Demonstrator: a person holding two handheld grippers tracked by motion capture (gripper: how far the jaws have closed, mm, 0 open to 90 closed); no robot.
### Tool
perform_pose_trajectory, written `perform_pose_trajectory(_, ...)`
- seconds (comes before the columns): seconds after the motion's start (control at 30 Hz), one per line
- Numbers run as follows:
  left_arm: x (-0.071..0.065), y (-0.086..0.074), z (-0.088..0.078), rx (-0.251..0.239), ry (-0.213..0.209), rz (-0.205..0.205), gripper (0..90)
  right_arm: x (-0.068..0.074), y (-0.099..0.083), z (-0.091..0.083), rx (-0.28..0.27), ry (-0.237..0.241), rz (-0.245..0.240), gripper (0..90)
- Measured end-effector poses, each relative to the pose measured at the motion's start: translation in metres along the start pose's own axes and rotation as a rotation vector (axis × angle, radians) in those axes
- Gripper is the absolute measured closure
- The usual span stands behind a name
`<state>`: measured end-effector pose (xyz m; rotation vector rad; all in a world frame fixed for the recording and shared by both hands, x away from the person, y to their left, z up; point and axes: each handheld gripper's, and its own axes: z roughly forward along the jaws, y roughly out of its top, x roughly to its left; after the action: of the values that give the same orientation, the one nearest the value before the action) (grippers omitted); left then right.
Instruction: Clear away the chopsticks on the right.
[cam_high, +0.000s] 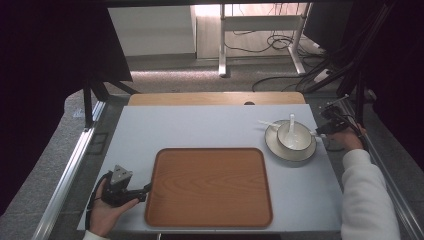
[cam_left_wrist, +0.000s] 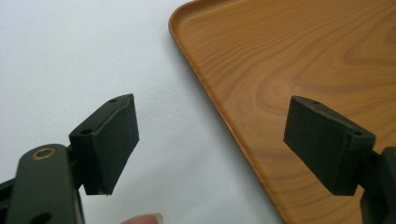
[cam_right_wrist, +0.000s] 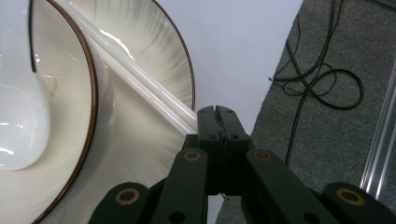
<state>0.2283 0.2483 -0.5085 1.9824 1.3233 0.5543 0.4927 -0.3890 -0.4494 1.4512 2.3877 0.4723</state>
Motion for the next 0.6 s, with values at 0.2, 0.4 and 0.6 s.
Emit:
perform_pose_trajectory(0.2,0.0003,-0.0001,0.0003,0.001,0.002,-0.002,17.5,0.0002,-0.0002,0.0027,0.009,0.003,-0.006,89.7)
perform_pose_trajectory(0.4,0.0001,-0.0004,0.0010,0.005,0.002,-0.002,17.6,-0.0008,-0.0026,0.0040,0.011,0.005,-0.007,89.2)
perform_pose_trajectory(0.6,0.0003,-0.0005,0.0005,0.005,0.004,-0.003,17.6,-0.0007,-0.0028,0.0002,-0.015,0.006,-0.029,83.1)
